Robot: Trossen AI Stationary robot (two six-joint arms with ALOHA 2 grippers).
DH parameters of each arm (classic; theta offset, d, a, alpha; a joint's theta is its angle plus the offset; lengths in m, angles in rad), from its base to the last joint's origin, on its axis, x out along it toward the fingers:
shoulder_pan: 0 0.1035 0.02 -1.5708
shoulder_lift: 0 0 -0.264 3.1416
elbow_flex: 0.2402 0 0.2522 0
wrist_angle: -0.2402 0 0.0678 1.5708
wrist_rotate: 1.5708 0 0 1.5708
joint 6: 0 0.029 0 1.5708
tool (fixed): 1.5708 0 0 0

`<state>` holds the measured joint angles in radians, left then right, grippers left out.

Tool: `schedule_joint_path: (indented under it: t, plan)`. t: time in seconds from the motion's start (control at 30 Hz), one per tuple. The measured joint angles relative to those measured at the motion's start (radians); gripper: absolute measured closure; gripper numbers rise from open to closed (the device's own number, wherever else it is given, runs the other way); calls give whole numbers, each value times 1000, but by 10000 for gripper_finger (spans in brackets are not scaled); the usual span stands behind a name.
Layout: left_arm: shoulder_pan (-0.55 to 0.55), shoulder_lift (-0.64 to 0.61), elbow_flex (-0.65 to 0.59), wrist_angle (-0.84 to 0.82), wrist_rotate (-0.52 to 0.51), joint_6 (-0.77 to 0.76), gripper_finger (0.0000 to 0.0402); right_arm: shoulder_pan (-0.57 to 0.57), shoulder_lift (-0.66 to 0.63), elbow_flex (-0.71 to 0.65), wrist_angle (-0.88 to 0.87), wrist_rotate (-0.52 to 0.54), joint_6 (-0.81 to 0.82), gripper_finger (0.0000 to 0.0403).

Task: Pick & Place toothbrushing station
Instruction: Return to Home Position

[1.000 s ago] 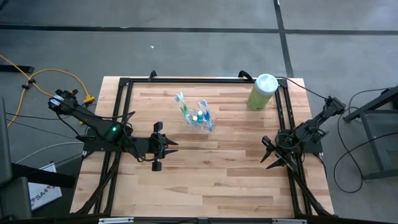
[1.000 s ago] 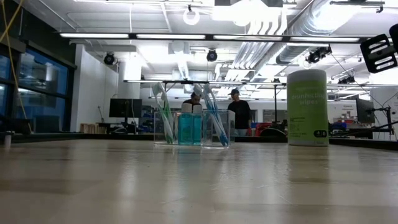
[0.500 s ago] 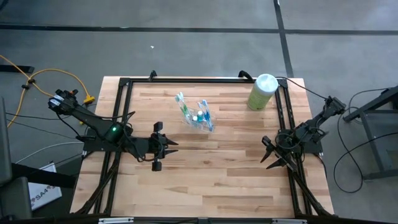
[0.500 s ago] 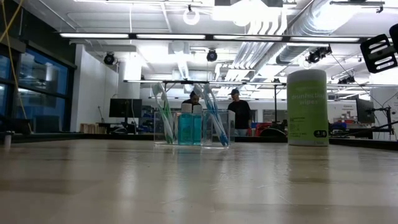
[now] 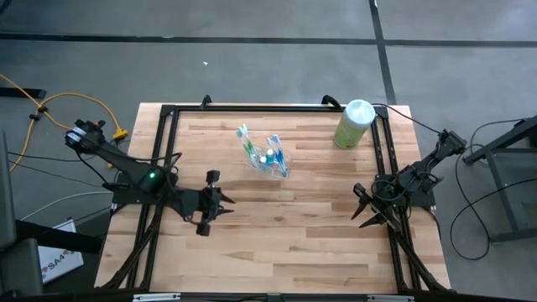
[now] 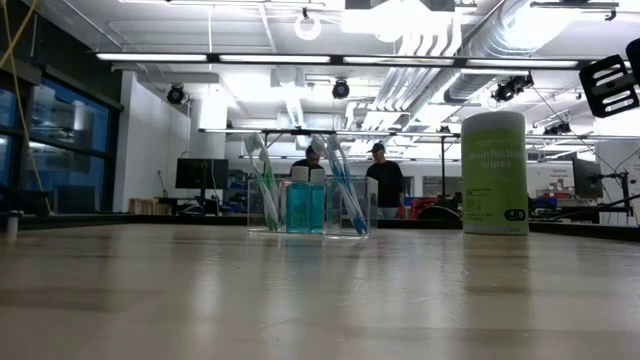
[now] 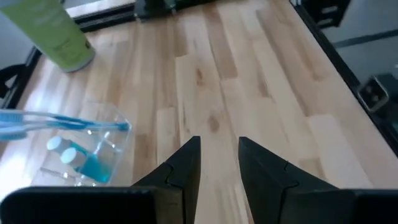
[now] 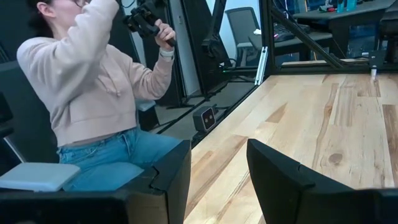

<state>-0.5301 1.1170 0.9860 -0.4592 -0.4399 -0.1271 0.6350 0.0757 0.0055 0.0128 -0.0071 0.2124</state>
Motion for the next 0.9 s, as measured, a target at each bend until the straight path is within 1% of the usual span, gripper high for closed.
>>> schedule_joint_path:
  t: [0.1, 0.2, 0.4, 0.5, 0.67, 0.73, 0.9]
  plan:
    - [-31, -57, -53, 0, 5, 0, 301, 0, 0, 0, 1, 0, 0, 254]
    - [-58, -147, -136, 23, 5, -20, 301, 0, 0, 0, 3, 0, 0, 254]
    - [-128, -363, -340, 90, 4, -87, 301, 0, 0, 0, 3, 0, 0, 254]
    - [-161, -470, -430, 103, 4, -90, 301, 0, 0, 0, 4, 0, 0, 254]
    - [-219, -647, -568, 159, 3, -177, 301, 0, 0, 0, 5, 0, 0, 254]
    - [-242, -719, -618, 187, 3, -178, 301, 0, 0, 0, 5, 0, 0, 254]
    - [-277, -889, -720, 187, 3, -169, 301, 0, 0, 0, 6, 0, 0, 254]
